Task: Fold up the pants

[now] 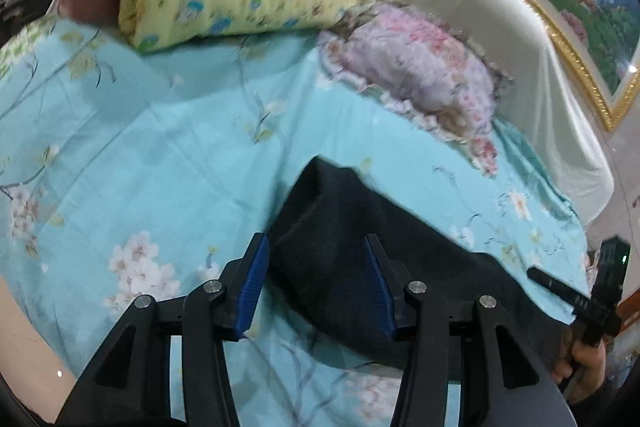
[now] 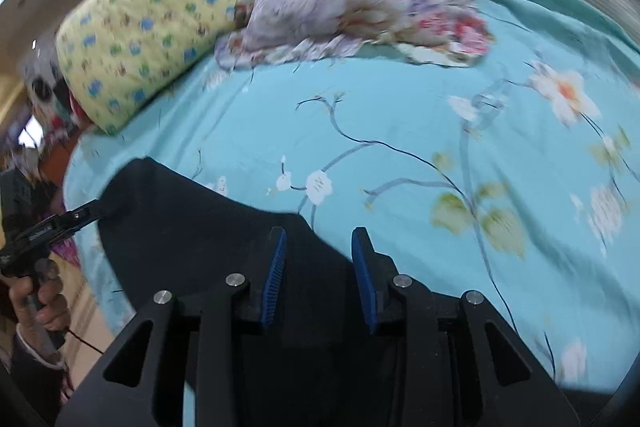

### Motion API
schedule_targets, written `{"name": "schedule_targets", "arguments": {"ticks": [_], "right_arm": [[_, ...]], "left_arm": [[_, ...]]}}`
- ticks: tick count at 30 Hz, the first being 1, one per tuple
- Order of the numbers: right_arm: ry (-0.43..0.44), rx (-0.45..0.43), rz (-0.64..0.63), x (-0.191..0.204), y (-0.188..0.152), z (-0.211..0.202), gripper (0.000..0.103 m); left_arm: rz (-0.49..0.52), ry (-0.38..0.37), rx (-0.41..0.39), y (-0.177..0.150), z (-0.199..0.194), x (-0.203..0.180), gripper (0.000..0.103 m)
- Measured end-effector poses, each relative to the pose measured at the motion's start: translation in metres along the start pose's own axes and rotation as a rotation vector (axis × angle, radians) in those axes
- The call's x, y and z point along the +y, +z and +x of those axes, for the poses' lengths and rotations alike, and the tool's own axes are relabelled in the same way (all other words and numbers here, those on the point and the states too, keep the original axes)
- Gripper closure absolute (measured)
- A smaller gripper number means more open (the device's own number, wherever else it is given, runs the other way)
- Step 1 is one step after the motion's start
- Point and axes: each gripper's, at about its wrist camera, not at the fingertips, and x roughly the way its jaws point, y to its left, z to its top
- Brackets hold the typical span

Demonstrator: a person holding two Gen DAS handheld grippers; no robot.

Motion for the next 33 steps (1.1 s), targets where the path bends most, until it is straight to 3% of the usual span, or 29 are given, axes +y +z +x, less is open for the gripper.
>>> {"name": "schedule_targets", "arguments": {"ticks": [5, 11, 25, 33], "right_arm": [[0.003, -0.047, 0.079, -0.017, -0.032, -0.042, 0.066], [-0.010, -0.095, 0.203, -0.043, -0.079, -0.086, 0.059], [-0.142, -0.197, 0.482, -0.107, -0.184, -0.181, 0.052], [-0.197, -0.265, 0.638, -0.144, -0.214, -0.211, 0.045]], "left_arm": [[0.075, -0.062, 0.011, -0.004, -0.004, -0.041, 0.048], [0.173, -0.156, 0.106, -0.023, 0.021, -0.106, 0.047], [0.479, -0.353, 0.313, -0.085, 0.067, -0.274, 0.038], [0.630, -0.448, 0.391, -0.114, 0.076, -0.352, 0.035]]}}
